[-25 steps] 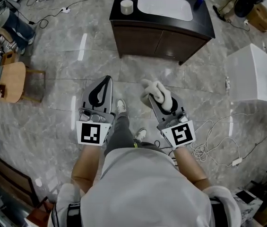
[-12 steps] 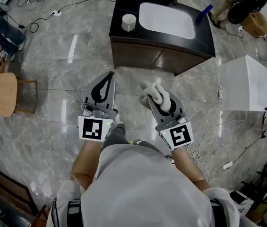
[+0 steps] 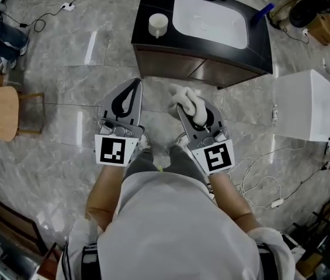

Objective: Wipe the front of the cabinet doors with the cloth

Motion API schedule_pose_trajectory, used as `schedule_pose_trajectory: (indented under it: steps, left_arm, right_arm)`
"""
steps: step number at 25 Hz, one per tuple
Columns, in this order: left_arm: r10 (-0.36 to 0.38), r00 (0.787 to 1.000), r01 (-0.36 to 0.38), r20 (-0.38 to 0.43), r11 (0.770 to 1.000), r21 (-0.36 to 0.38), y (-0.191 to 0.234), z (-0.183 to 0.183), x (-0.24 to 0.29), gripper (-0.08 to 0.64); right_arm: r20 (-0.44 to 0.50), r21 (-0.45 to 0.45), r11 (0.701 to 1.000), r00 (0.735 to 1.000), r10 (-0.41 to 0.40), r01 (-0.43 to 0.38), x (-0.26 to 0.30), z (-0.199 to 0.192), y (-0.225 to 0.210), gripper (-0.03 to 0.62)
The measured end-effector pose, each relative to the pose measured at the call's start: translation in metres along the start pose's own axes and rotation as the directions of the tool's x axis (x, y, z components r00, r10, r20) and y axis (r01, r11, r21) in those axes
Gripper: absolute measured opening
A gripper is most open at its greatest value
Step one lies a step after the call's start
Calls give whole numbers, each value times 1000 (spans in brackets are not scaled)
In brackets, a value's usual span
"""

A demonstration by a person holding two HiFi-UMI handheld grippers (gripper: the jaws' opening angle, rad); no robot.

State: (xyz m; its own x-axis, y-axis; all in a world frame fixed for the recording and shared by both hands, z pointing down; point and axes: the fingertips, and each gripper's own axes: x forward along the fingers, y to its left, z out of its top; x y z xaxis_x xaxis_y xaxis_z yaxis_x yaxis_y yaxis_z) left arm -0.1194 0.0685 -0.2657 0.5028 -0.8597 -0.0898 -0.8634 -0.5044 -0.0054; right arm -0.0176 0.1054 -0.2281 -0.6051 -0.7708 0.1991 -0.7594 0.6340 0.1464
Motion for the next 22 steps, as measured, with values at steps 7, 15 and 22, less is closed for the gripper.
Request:
schedule_pose_trajectory:
  steps: [7,15,22]
  left_arm:
    - [86,994,-84,-64,996,28,3,-26,74,18]
    - [149,984,-143,-98,987,68,26,-72,90,18]
    - [128,979,-120,-156,991,61,50,-172,96,18]
  right_arm:
    - [5,27,994,995,104,-104,40,-17,-71,135]
    - [14,18,985,985,172,-172,81,-58,-78,135]
    - [-2,76,983,986,170,-169,143,-140,-72,135]
